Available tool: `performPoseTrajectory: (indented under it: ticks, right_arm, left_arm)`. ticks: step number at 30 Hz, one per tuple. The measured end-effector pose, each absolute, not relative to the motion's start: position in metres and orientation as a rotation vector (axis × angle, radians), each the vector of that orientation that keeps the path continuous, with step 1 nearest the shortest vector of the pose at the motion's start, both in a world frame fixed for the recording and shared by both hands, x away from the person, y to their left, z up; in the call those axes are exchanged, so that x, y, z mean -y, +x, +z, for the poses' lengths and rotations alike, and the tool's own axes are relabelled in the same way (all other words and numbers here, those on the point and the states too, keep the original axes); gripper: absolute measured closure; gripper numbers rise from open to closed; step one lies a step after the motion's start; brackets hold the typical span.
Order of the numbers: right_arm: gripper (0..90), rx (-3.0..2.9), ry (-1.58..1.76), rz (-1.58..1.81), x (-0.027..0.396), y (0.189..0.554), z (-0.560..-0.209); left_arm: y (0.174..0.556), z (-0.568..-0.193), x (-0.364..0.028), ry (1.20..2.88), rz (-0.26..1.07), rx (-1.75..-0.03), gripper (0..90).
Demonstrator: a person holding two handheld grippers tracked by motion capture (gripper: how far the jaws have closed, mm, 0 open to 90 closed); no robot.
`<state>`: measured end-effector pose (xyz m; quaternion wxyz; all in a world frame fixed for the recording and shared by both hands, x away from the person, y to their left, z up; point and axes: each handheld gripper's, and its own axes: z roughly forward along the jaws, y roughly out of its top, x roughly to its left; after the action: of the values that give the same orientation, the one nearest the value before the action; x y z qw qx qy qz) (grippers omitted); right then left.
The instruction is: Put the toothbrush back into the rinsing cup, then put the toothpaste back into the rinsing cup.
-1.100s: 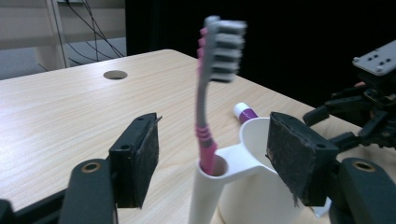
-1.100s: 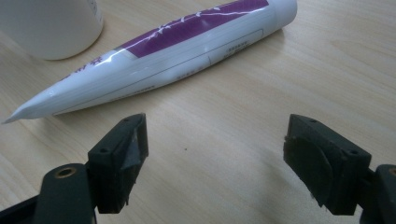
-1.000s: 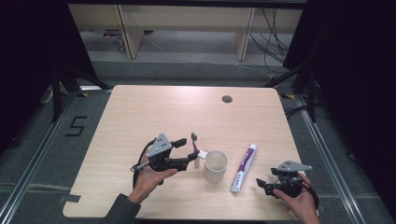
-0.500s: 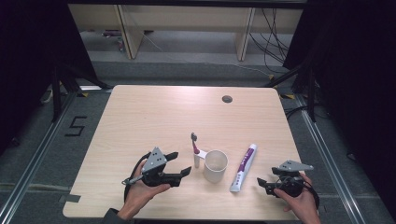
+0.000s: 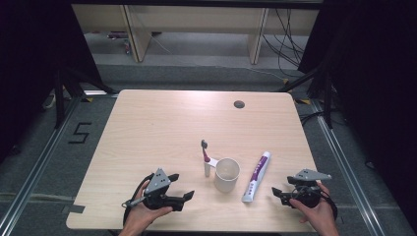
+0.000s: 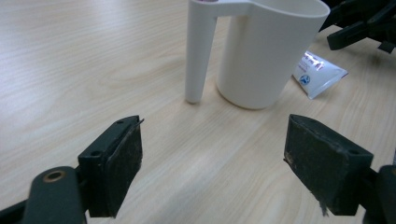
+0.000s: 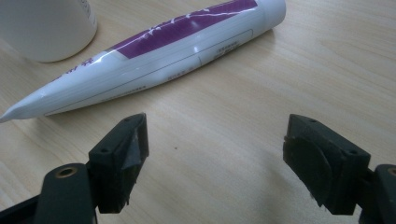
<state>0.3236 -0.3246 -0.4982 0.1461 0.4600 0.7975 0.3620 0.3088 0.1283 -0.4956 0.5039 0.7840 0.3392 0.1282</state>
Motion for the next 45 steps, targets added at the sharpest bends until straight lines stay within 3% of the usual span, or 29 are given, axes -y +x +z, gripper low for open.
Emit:
performPoseTrajectory:
  ticks: [19, 29, 40, 45]
  right_arm:
    - [26.5, -2.242, 1.285, 1.076, 0.328, 0.333, -0.488]
    - [44.7, -2.204, 1.23, 1.104, 0.326, 0.357, -0.47]
    - [80.9, -2.305, 1.101, 1.077, 0.3, 0.402, -0.468]
    - [85.2, -2.327, 1.085, 1.059, 0.287, 0.415, -0.471]
  left_arm:
    - [0.295, -0.502, -0.145, 1.941, 0.342, -0.885, 18.1]
    - [0.297, -0.503, -0.145, 1.954, 0.347, -0.88, 18.1]
    - [0.298, -0.504, -0.147, 1.963, 0.36, -0.898, 18.4]
    - [0.298, -0.504, -0.146, 1.954, 0.352, -0.902, 18.4]
